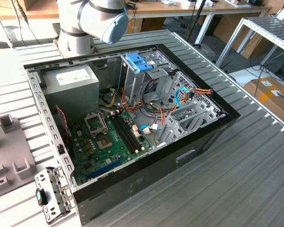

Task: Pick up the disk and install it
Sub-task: 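Pick up the disk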

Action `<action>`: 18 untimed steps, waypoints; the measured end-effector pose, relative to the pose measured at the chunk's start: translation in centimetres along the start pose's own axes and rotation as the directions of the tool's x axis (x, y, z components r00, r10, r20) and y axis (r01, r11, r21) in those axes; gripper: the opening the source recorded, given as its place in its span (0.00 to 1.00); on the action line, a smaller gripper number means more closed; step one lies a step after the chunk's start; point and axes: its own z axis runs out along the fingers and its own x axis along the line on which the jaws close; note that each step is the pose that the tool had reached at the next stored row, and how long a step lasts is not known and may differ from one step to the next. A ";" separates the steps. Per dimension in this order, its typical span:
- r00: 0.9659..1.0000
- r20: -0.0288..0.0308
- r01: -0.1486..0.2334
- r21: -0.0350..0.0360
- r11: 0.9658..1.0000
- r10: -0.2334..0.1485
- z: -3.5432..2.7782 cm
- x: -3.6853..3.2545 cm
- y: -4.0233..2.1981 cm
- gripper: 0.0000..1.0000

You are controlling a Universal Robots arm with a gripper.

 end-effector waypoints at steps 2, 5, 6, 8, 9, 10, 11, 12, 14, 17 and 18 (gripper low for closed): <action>1.000 0.000 0.000 0.000 1.000 0.000 -0.02 0.01 -0.40 0.36; 1.000 0.000 0.000 0.000 1.000 0.000 -0.07 0.04 -1.27 0.36; 1.000 0.000 0.000 0.000 1.000 0.000 -0.08 0.05 -1.46 0.36; 1.000 0.000 0.000 0.000 1.000 0.000 -0.09 0.06 -1.77 0.36; 1.000 0.000 0.000 0.000 1.000 0.000 -0.10 0.06 -1.96 0.36; 1.000 0.000 0.000 0.000 1.000 0.000 -0.12 0.07 -2.24 0.36; 1.000 0.000 0.000 0.000 1.000 0.000 -0.13 0.08 -2.45 0.36; 1.000 0.000 0.000 0.000 1.000 0.000 -0.13 0.08 -2.62 0.36; 1.000 0.000 0.000 0.000 1.000 0.000 -0.15 0.09 -2.91 0.36; 1.000 0.000 0.000 0.000 1.000 0.000 -0.18 0.11 -3.49 0.36; 1.000 0.000 0.000 0.000 1.000 0.000 -0.19 0.11 -3.63 0.36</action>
